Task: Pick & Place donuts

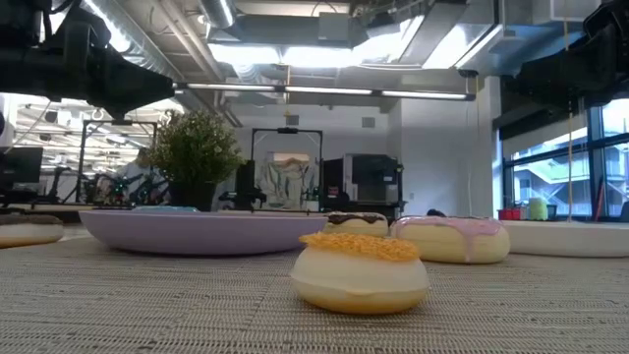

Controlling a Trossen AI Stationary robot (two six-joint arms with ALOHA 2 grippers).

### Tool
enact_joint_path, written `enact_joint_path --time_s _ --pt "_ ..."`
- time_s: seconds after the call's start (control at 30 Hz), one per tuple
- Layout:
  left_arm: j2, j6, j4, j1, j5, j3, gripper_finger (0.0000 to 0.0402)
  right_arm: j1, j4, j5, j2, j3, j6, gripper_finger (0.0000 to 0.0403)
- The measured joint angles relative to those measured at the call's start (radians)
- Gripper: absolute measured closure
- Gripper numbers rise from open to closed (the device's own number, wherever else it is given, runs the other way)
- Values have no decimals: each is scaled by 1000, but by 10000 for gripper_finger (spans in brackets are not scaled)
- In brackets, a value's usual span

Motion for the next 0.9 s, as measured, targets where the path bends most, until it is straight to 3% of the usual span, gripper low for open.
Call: enact_joint_path --time_s 0.5,0.73,0.9 --pt "0 0 0 0 0 0 239 0 1 -3 0 0 1 160" --pt "0 0 0 0 0 0 238 0 40 -114 0 0 78 160" --pt "0 0 0 0 0 0 240 -7 103 -132 0 7 -48 160"
